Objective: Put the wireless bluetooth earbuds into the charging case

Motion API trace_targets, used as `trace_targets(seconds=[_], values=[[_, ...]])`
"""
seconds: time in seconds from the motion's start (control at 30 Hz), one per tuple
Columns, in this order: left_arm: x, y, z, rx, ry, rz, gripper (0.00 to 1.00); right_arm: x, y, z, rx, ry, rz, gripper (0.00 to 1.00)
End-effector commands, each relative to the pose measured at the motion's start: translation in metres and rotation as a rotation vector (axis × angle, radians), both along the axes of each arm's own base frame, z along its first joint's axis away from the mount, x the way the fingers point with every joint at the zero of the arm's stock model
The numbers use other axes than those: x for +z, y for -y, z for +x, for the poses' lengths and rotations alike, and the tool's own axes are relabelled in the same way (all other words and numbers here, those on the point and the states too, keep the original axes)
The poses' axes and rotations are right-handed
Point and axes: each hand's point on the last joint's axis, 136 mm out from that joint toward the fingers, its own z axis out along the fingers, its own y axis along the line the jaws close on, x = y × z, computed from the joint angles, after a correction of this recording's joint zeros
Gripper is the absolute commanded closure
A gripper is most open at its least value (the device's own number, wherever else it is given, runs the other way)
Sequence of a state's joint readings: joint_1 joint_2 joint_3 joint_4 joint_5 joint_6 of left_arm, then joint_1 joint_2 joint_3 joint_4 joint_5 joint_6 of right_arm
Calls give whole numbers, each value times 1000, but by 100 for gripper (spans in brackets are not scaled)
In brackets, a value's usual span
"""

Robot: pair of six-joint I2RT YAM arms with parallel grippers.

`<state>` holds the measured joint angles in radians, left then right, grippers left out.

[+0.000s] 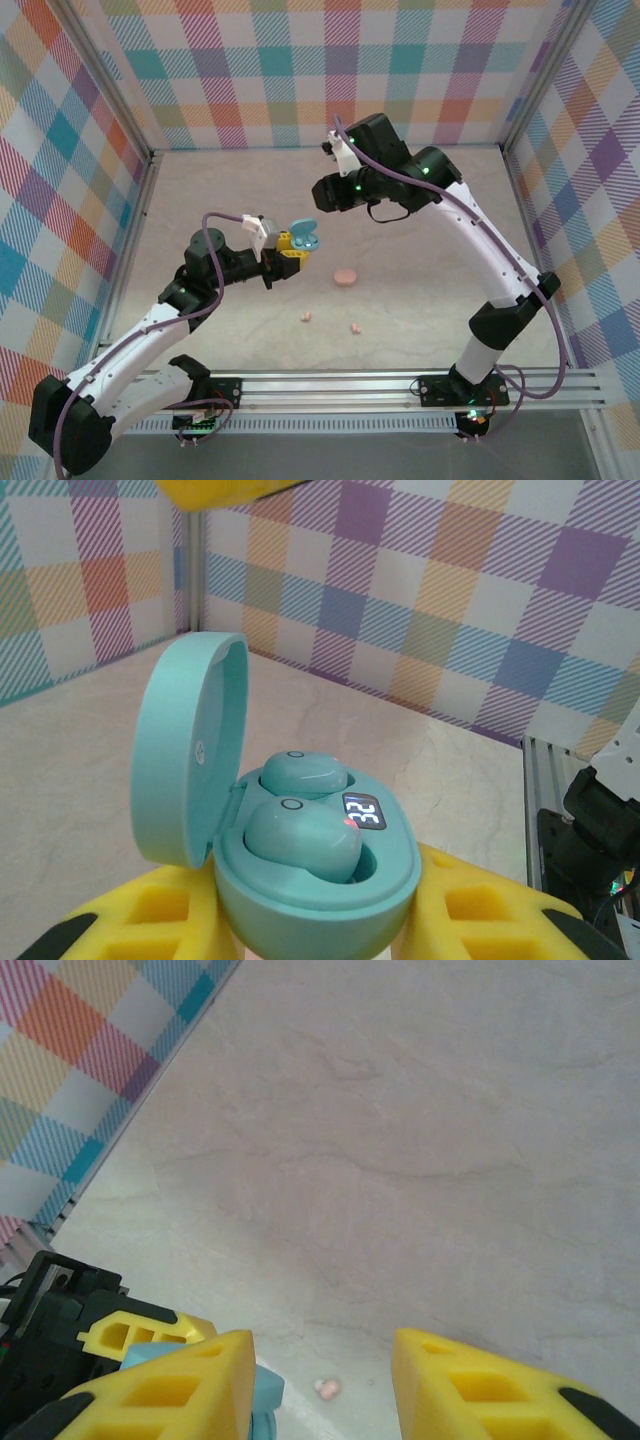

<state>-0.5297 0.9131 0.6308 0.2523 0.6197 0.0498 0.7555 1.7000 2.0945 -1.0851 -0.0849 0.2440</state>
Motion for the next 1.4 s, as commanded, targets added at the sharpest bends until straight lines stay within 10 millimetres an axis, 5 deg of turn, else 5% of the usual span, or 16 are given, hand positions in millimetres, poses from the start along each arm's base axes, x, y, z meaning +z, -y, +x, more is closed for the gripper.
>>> trace_targets(seconds=[0.0, 0.5, 1.03, 1.13, 1.37], values=[[16, 2, -8, -32, 41, -8, 70, -11, -23, -4, 99, -46, 34, 59], [19, 2, 1, -2, 49, -1, 70, -35, -39, -23, 198, -191, 58, 62], [19, 6, 10, 4, 53, -5, 71, -27, 1, -47, 105, -171, 82, 58], [23, 4, 11, 20, 50, -15, 71, -29, 10, -42, 57, -221, 151, 49], [37, 6, 15, 22, 45, -51, 71, -29, 25, -32, -23, -419, 542, 47]])
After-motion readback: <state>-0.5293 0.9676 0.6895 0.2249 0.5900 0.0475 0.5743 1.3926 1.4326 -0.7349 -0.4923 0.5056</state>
